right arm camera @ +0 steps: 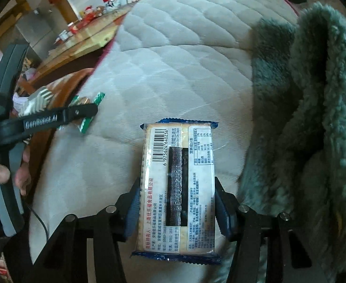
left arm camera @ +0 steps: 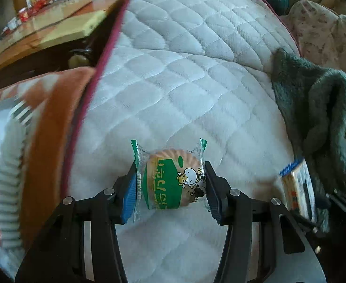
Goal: Organize snacks
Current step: 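Carry the Snoopy cake and biscuit box over the white tray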
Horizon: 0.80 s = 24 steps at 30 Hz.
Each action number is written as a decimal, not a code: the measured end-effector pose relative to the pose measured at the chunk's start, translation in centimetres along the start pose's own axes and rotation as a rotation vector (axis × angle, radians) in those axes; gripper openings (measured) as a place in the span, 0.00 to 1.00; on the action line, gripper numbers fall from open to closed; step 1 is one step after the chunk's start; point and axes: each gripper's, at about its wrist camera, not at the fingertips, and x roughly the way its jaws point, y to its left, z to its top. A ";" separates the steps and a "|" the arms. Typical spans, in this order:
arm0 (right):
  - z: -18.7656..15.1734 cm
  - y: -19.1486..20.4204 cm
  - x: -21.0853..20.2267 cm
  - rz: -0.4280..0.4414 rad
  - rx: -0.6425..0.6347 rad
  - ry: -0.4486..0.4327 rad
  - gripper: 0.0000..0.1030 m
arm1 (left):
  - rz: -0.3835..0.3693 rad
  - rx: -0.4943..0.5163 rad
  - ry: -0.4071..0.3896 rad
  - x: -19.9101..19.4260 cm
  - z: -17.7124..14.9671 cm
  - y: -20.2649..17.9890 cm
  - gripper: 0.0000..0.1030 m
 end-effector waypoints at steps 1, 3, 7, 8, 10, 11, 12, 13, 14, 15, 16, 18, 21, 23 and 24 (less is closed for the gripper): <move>-0.3 0.7 -0.2 0.010 -0.007 -0.001 0.52 | -0.002 -0.006 -0.002 -0.6 -0.5 0.3 0.49; -0.6 1.8 -0.5 0.030 -0.014 -0.003 0.52 | 0.006 -0.020 -0.013 -2.2 -2.1 1.1 0.49; -1.2 4.9 -0.8 0.075 -0.031 -0.007 0.52 | 0.039 -0.038 -0.048 -5.5 -5.0 2.5 0.49; -1.3 5.8 -0.9 0.085 -0.040 -0.008 0.52 | 0.044 -0.043 -0.056 -6.2 -5.5 2.9 0.49; -1.5 7.8 -0.9 0.110 -0.059 -0.005 0.52 | 0.054 -0.060 -0.074 -7.7 -6.6 3.7 0.49; -1.5 8.5 -0.9 0.119 -0.069 -0.003 0.52 | 0.063 -0.068 -0.085 -8.6 -7.2 4.2 0.49; -1.5 9.5 -1.0 0.127 -0.086 0.001 0.52 | 0.077 -0.076 -0.097 -9.3 -7.6 4.6 0.49; -1.6 10.2 -1.0 0.132 -0.100 0.004 0.52 | 0.087 -0.083 -0.107 -9.9 -8.0 5.0 0.49; -1.6 11.3 -1.0 0.139 -0.116 0.006 0.52 | 0.095 -0.093 -0.118 -10.7 -8.5 5.5 0.49; -1.7 12.3 -1.1 0.148 -0.130 0.007 0.52 | 0.099 -0.102 -0.125 -11.2 -8.9 6.0 0.49; -1.7 13.2 -1.2 0.157 -0.143 0.009 0.52 | 0.105 -0.112 -0.131 -11.6 -9.1 6.5 0.49; -1.7 14.6 -1.3 0.167 -0.171 0.013 0.52 | 0.123 -0.130 -0.142 -12.5 -9.7 7.5 0.49; -1.3 16.6 -1.4 0.177 -0.209 0.009 0.52 | 0.148 -0.154 -0.158 -13.6 -10.5 8.9 0.49; -1.1 18.0 -1.5 0.182 -0.239 0.009 0.52 | 0.157 -0.174 -0.169 -14.3 -10.9 9.8 0.49; -1.1 18.4 -1.7 0.185 -0.248 0.010 0.52 | 0.164 -0.180 -0.176 -14.6 -11.1 10.2 0.49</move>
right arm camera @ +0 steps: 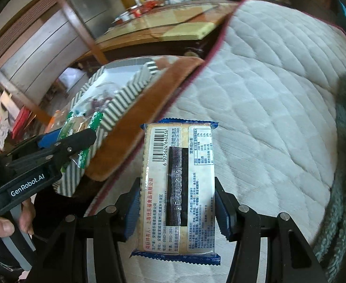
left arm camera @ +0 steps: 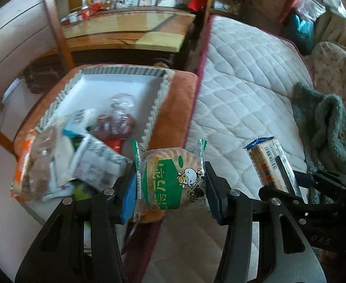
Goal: Organize snacks
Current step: 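Carry the Snoopy cake and biscuit box over the white tray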
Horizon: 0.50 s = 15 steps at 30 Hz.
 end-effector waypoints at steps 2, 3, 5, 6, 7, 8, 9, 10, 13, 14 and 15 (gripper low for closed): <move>0.5 1.2 0.2 0.005 -0.027 0.004 0.52 | 0.013 -0.011 -0.009 -0.4 -0.1 0.8 0.49; 0.8 1.6 0.2 0.007 -0.037 0.005 0.52 | 0.020 -0.021 -0.014 -0.6 -0.1 1.3 0.49; 1.2 2.7 0.3 0.014 -0.060 0.009 0.52 | 0.030 -0.033 -0.018 -0.9 -0.2 2.1 0.49; 1.5 3.3 0.5 0.017 -0.072 0.012 0.52 | 0.036 -0.041 -0.020 -1.0 -0.3 2.5 0.49; 1.8 3.8 0.6 0.020 -0.082 0.013 0.52 | 0.041 -0.048 -0.021 -1.1 -0.3 3.0 0.49; 2.0 4.3 0.8 0.023 -0.094 0.015 0.52 | 0.047 -0.056 -0.022 -1.2 -0.3 3.5 0.49; 2.3 4.8 1.0 0.026 -0.104 0.016 0.52 | 0.055 -0.064 -0.024 -1.3 -0.4 3.9 0.49; 2.6 5.4 1.2 0.030 -0.115 0.019 0.52 | 0.065 -0.073 -0.026 -1.4 -0.5 4.5 0.49; 3.2 7.0 1.8 0.038 -0.145 0.026 0.52 | 0.085 -0.098 -0.029 -1.6 -0.7 6.1 0.49; 3.5 7.4 2.0 0.040 -0.155 0.028 0.52 | 0.089 -0.104 -0.028 -1.6 -0.8 6.4 0.49; 3.7 7.7 2.2 0.042 -0.162 0.030 0.52 | 0.095 -0.113 -0.028 -1.7 -0.8 6.9 0.49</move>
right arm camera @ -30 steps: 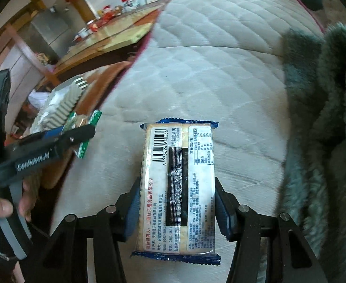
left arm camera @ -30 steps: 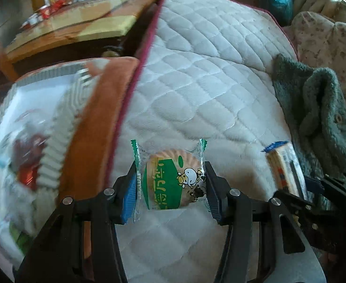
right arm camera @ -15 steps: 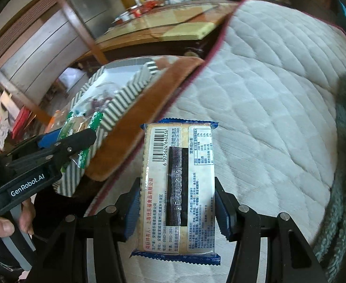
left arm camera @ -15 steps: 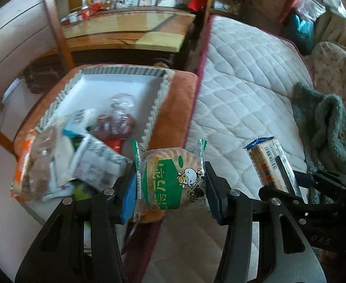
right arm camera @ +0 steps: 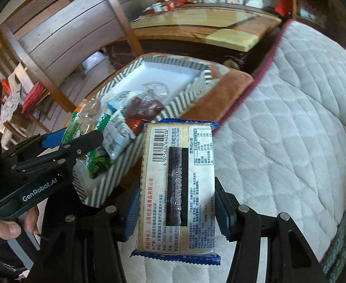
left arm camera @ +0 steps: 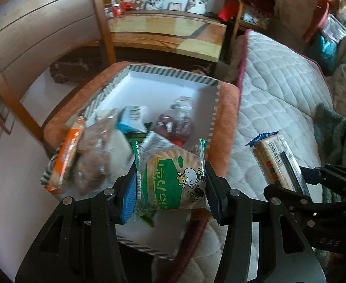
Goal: Organize snacks
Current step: 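Carry the Snoopy cake and biscuit box over the white tray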
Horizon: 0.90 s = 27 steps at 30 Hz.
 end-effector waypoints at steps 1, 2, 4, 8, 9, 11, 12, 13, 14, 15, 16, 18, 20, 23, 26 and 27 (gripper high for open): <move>0.4 0.5 0.3 0.002 -0.010 0.003 0.52 | 0.006 -0.008 0.000 0.0 0.0 0.5 0.49; 0.7 0.9 0.5 0.004 -0.020 0.006 0.52 | 0.012 -0.016 -0.001 0.1 0.0 1.0 0.49; 1.3 1.5 0.9 0.007 -0.037 0.010 0.52 | 0.021 -0.029 0.000 0.2 -0.1 1.8 0.49; 2.5 2.8 1.9 0.014 -0.068 0.021 0.52 | 0.034 -0.063 0.009 0.6 -0.2 3.6 0.49; 2.8 3.2 2.2 0.016 -0.074 0.023 0.52 | 0.039 -0.071 0.010 0.7 -0.2 4.0 0.49; 3.4 3.7 2.7 0.020 -0.087 0.029 0.52 | 0.043 -0.087 0.014 0.8 -0.2 4.7 0.49; 3.6 3.9 3.0 0.022 -0.093 0.032 0.52 | 0.044 -0.097 0.017 0.9 -0.2 5.2 0.49; 3.9 4.3 3.3 0.023 -0.099 0.035 0.52 | 0.046 -0.105 0.019 1.0 -0.1 5.6 0.49; 4.2 4.6 3.6 0.024 -0.106 0.037 0.52 | 0.051 -0.114 0.020 1.1 -0.1 6.1 0.49; 4.4 4.9 3.8 0.025 -0.112 0.039 0.52 | 0.055 -0.120 0.021 1.2 -0.1 6.4 0.49; 4.7 5.2 4.2 0.028 -0.118 0.042 0.52 | 0.058 -0.127 0.023 1.3 -0.1 6.7 0.49; 5.1 5.6 4.7 0.034 -0.129 0.047 0.52 | 0.066 -0.142 0.028 1.4 -0.1 7.4 0.49; 5.5 6.0 5.2 0.037 -0.145 0.053 0.52 | 0.069 -0.153 0.031 1.7 0.0 7.7 0.49; 6.0 6.4 5.9 0.040 -0.159 0.062 0.52 | 0.079 -0.166 0.032 1.9 0.0 8.3 0.49; 6.4 6.6 6.8 0.040 -0.169 0.071 0.52 | 0.081 -0.172 0.036 2.1 -0.2 8.6 0.49; 6.5 6.7 6.9 0.040 -0.171 0.074 0.52 | 0.081 -0.173 0.037 2.2 -0.2 8.7 0.49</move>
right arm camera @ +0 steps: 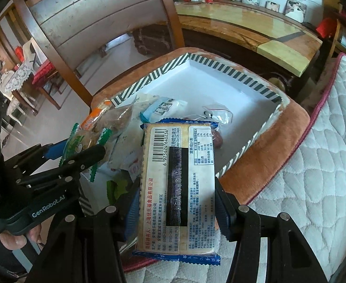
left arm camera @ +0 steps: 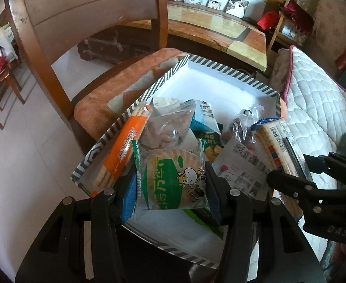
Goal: Organize snacks
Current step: 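Carry the Snoopy cake and biscuit box over the white tray, then open both grippers to release the items into the tray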
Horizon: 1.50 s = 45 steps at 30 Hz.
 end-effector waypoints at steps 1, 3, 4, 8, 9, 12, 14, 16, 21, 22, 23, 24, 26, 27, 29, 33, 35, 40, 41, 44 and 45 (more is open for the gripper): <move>0.1 0.0 0.2 -0.002 -0.002 0.003 0.52 | 0.000 0.000 0.001 0.1 0.0 0.0 0.49; 0.3 0.0 0.6 -0.009 -0.006 0.007 0.52 | 0.001 0.004 0.003 0.2 -0.1 -0.1 0.49; 0.3 -0.1 0.8 -0.011 -0.007 0.010 0.52 | 0.002 0.005 0.003 0.3 -0.1 -0.2 0.49; 0.5 -0.1 1.7 -0.010 -0.011 0.026 0.52 | 0.003 0.008 0.004 0.6 0.0 -0.4 0.49; 0.5 -0.1 1.8 -0.009 -0.012 0.027 0.52 | 0.002 0.007 0.005 0.6 0.0 -0.4 0.49; 0.9 -0.2 2.0 -0.009 -0.013 0.023 0.52 | 0.004 0.010 0.005 0.7 0.0 -0.5 0.49; 1.1 -0.3 2.2 -0.018 -0.014 0.022 0.52 | 0.006 0.011 0.006 0.8 0.0 -0.5 0.49; 1.4 -0.3 2.6 -0.025 -0.019 0.030 0.52 | 0.006 0.010 0.006 0.8 -0.1 -0.5 0.49; 1.9 0.0 3.3 -0.028 -0.026 0.033 0.52 | 0.005 -0.001 0.009 1.0 -0.1 -0.4 0.51; 2.0 0.1 3.4 -0.030 -0.030 0.033 0.52 | 0.005 -0.002 0.011 1.0 -0.1 -0.4 0.52; 2.1 0.1 3.5 -0.032 -0.032 0.032 0.52 | 0.004 -0.003 0.013 1.1 -0.1 -0.4 0.52; 2.2 0.2 3.6 -0.032 -0.034 0.033 0.52 | 0.005 -0.004 0.013 1.1 -0.1 -0.4 0.53; 2.4 0.2 3.9 -0.026 -0.033 0.038 0.52 | 0.009 -0.002 0.012 1.1 -0.2 -0.4 0.54; 2.5 0.2 4.0 -0.024 -0.032 0.037 0.52 | 0.011 -0.001 0.012 1.2 -0.2 -0.5 0.56; 2.5 0.2 3.9 -0.025 -0.028 0.033 0.52 | 0.014 -0.006 0.014 1.3 -0.2 -0.5 0.57; 2.4 -0.1 3.7 -0.019 -0.002 0.017 0.55 | 0.014 -0.028 0.023 1.5 -0.1 -0.1 0.63; 2.3 -0.3 3.5 -0.012 0.014 0.016 0.55 | 0.012 -0.034 0.025 1.4 -0.1 0.1 0.64; 1.9 0.0 1.8 -0.010 0.019 -0.029 0.56 | 0.004 -0.026 0.012 0.4 -0.4 0.0 0.64; 1.7 0.0 1.3 -0.013 0.020 -0.038 0.58 | 0.004 -0.024 0.005 0.1 -0.4 0.0 0.64; 1.1 0.1 -0.5 -0.023 0.023 -0.078 0.60 | -0.008 -0.019 -0.034 -1.4 -0.5 -0.1 0.66; 0.9 0.1 -1.1 -0.027 0.024 -0.089 0.61 | -0.013 -0.018 -0.046 -1.9 -0.5 -0.2 0.70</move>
